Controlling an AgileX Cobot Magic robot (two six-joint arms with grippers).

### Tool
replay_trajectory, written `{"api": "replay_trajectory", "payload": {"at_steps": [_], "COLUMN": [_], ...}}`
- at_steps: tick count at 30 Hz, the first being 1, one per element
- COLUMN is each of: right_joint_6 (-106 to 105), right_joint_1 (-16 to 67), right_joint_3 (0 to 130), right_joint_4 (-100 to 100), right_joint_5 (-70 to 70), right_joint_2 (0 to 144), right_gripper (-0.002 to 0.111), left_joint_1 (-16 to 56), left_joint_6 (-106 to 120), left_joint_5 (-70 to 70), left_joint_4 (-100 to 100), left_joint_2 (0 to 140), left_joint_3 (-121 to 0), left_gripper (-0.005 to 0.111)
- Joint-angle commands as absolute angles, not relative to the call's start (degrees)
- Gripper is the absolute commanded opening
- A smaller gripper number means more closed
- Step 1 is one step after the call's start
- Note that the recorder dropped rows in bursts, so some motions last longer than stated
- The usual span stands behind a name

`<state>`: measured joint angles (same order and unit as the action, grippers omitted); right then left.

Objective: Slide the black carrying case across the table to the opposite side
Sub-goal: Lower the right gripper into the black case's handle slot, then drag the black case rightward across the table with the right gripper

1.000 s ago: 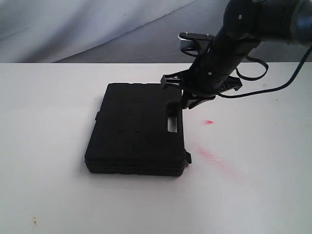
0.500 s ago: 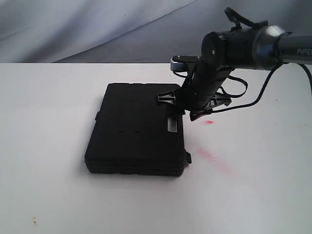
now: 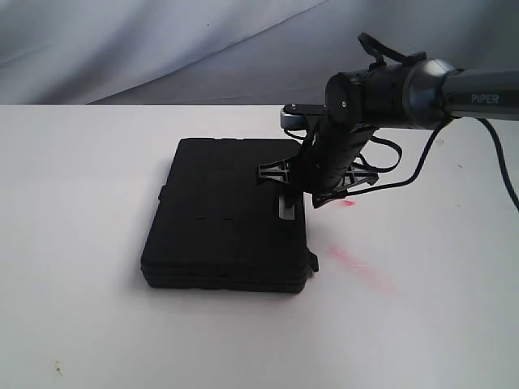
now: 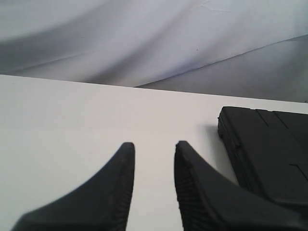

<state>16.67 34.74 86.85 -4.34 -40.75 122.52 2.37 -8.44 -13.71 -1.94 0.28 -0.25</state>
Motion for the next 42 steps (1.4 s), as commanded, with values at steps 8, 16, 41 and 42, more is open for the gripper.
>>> {"api": "replay_trajectory", "payload": {"at_steps": [8,16,41,42], "right_joint_6": [17.16,17.43,17.43,17.43], "right_joint_1": [34.85,34.85,34.85,34.85], "right_joint_3": [87.08,87.08,87.08,87.08], "right_joint_4": [-4.94,-5.17,-5.17,-5.17], "right_joint_5": [-39.37,-40.09,-41.39,-41.39], "right_joint_2": [122.40,122.40,124.33,124.36], "right_gripper": [0.034,0.034,0.023,0.020], "left_joint_1": [2.21,2.21,2.21,2.21], "left_joint_6": [-8.50,-8.50,-8.47,-8.47], "left_joint_5": [-13.76,-13.76,-13.76,-13.76], "left_joint_4": [-2.20,-2.20,-2.20,-2.20], "left_joint_2": [0.00,0.00,0.00,0.00], "left_joint_3": [0.00,0.00,0.00,0.00], "left_gripper": [0.029,0.029,0.029,0.029]}}
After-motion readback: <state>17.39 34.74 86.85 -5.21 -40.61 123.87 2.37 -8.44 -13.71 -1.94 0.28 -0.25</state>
